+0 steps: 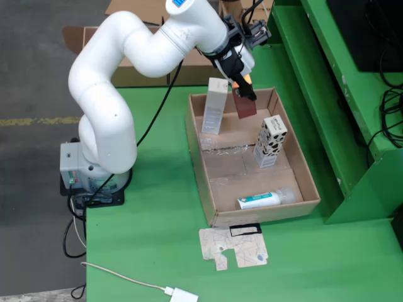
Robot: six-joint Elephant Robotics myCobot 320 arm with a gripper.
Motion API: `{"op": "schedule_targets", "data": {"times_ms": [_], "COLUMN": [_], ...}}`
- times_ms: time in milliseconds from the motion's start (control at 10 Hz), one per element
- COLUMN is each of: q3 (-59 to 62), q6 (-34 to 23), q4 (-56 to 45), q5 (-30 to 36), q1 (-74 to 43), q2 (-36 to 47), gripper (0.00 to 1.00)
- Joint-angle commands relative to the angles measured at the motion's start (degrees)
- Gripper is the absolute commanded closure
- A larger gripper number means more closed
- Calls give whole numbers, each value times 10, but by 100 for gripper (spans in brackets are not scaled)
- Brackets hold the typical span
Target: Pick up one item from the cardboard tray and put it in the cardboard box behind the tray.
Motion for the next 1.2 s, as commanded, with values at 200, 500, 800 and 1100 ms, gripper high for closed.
{"op": "schedule_targets", "data": {"times_ms": [200, 500, 800, 1100], "q3": [-5, -40, -73, -70], "q6": [-34, -37, -45, -57], "q4": [19, 3, 0, 0], "q5": [16, 3, -2, 3], "q1": [28, 92, 133, 140], "q2": [27, 73, 104, 99], "gripper": [100, 100, 100, 100]}}
